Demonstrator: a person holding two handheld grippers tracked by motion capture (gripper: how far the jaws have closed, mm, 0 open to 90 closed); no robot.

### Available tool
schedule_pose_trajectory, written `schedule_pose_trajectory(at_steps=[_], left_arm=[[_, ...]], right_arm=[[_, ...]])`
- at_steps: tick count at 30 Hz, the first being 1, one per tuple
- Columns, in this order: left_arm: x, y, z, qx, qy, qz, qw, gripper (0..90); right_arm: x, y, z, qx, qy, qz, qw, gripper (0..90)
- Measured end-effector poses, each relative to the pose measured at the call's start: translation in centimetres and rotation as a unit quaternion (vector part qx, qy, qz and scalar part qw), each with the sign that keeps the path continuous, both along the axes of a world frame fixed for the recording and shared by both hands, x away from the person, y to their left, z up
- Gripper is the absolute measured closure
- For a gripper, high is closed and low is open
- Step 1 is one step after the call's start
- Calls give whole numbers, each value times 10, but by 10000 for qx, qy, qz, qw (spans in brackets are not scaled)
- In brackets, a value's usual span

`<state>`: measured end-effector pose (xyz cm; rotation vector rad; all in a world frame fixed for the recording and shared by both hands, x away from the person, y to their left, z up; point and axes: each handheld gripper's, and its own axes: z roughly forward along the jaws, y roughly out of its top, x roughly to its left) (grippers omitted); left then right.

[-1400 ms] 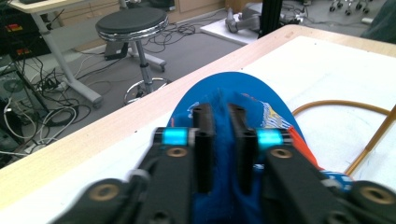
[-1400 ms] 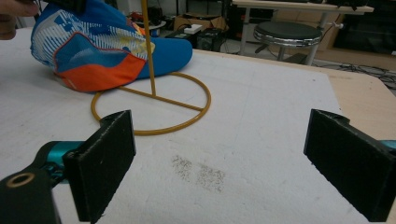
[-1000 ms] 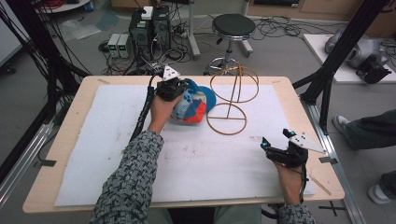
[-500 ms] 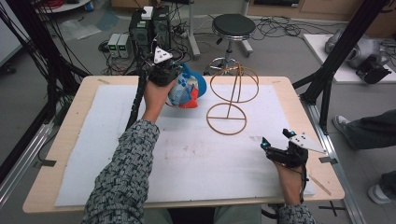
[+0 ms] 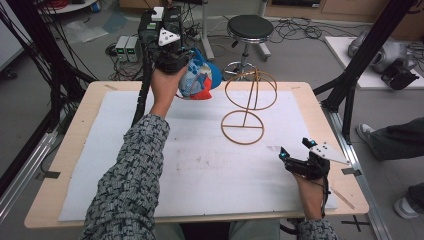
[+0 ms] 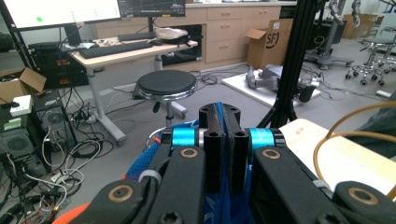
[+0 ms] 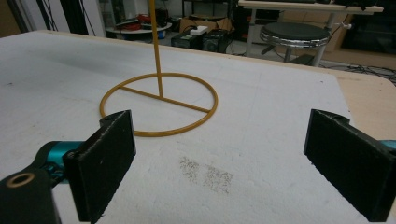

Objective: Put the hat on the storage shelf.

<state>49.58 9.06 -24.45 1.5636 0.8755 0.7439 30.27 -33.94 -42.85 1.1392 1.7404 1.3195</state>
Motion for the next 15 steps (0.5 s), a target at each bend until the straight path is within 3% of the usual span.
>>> schedule_pose_trajectory(at_steps=[7, 10, 15], left_arm=[[4, -2, 21, -86, -99, -19, 9999, 881], [5, -4, 31, -206, -185, -152, 9995, 882], [4, -8, 44, -223, -333, -434, 9983, 881]], right_arm=[[0, -1, 0, 30, -9, 3, 10000, 81], [0, -1, 0, 30, 2, 16, 10000, 81], [0, -1, 0, 39, -20, 33, 10000, 81]])
